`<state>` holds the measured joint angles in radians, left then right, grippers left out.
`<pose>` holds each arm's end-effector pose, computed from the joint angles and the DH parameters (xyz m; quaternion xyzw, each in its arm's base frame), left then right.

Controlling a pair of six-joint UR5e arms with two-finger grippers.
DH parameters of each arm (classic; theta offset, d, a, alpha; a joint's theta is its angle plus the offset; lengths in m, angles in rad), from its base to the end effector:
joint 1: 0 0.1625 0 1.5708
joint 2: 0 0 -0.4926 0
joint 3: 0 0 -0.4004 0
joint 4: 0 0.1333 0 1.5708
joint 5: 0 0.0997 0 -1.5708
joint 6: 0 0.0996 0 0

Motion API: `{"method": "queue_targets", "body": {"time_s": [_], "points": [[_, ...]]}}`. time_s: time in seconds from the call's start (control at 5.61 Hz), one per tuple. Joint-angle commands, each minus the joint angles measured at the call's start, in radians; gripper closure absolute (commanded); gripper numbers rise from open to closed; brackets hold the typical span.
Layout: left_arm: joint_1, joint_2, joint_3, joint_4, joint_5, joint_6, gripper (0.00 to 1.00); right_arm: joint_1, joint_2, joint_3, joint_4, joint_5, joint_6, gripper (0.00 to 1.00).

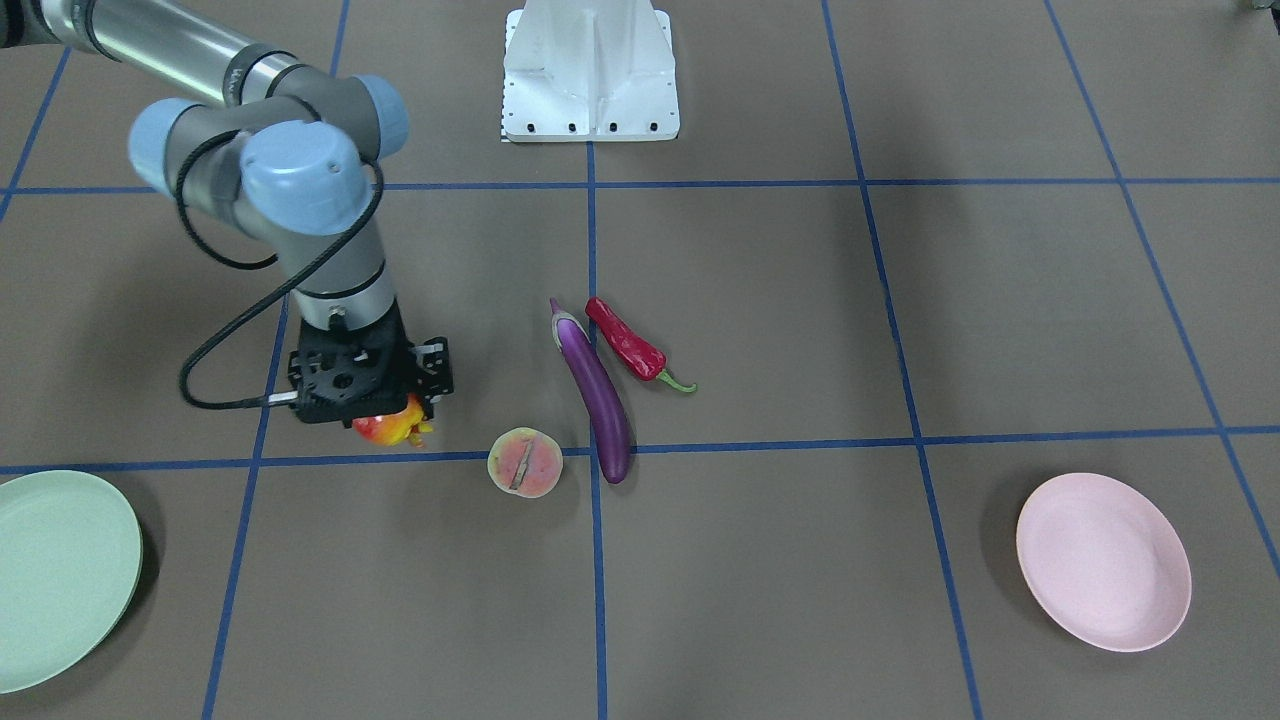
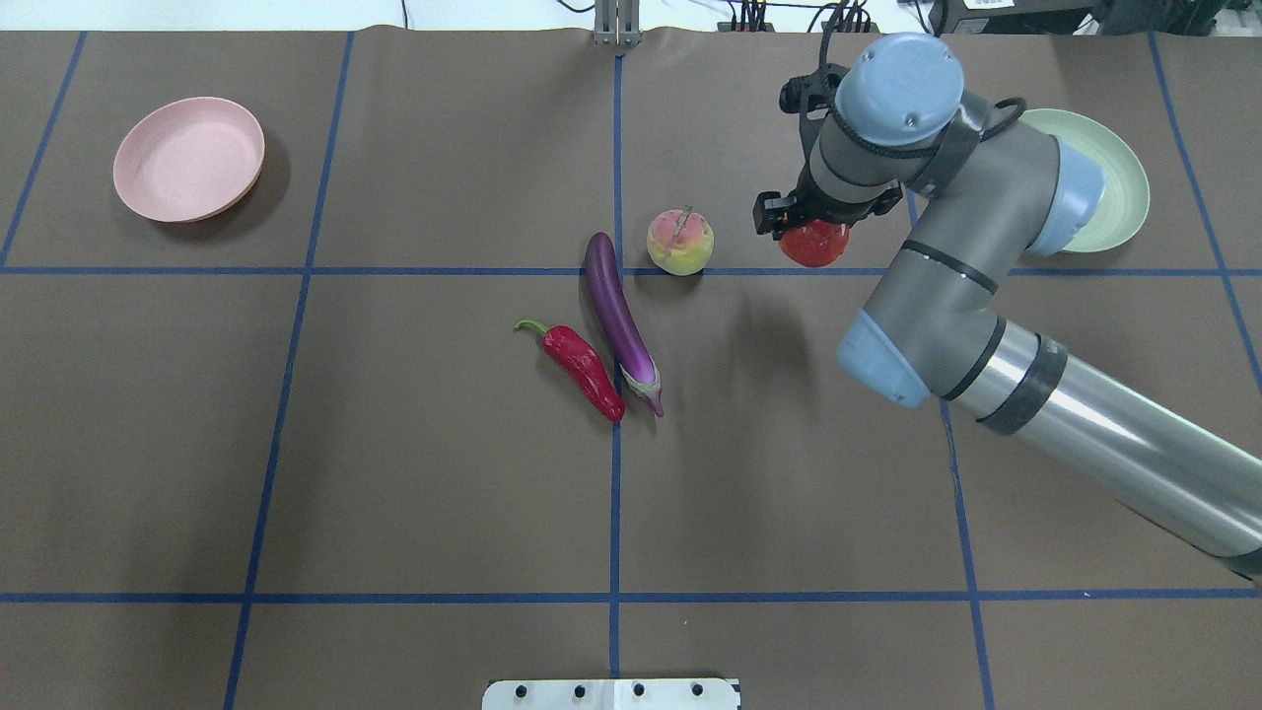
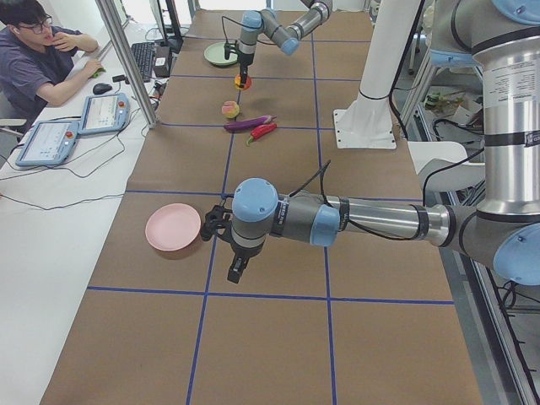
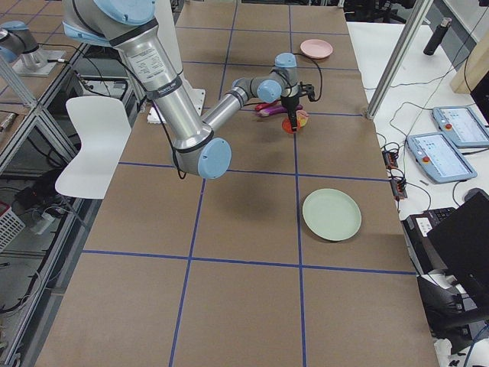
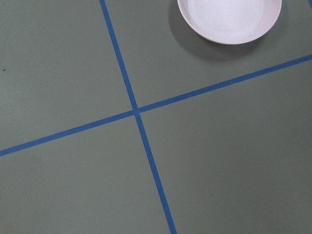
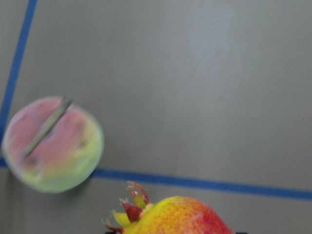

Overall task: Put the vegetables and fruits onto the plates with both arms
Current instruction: 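Carry the pomegranate to the green plate and release it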

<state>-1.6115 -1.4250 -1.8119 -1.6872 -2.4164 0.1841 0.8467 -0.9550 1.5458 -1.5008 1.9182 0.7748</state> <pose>-0.0766 -0.4356 0.6554 0.1415 0.3946 0.1082 0.9014 -0.4245 -0.6301 0.3543 0.1226 -0.3374 -0.0324 0.9328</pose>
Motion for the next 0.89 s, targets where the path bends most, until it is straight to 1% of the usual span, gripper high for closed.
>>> {"method": "queue_targets", "body": {"time_s": [0.0, 0.18, 0.36, 0.54, 0.71], "points": [[0.001, 0.000, 0.000, 0.000, -0.001, 0.000, 0.00, 0.208, -0.005, -0.199, 0.119, 0.224, -0.235, 1.00], [-0.001, 0.000, 0.000, 0.000, -0.001, 0.000, 0.00, 0.265, -0.016, -0.346, 0.271, 0.302, -0.303, 1.00], [0.001, 0.000, 0.002, 0.000, 0.000, 0.000, 0.00, 0.314, -0.027, -0.451, 0.340, 0.308, -0.386, 1.00], [-0.001, 0.001, 0.000, 0.000, -0.001, 0.002, 0.00, 0.363, -0.027, -0.523, 0.343, 0.323, -0.487, 1.00], [0.001, 0.001, 0.003, 0.000, -0.001, 0.002, 0.00, 0.383, -0.045, -0.555, 0.346, 0.349, -0.512, 1.00]]}}
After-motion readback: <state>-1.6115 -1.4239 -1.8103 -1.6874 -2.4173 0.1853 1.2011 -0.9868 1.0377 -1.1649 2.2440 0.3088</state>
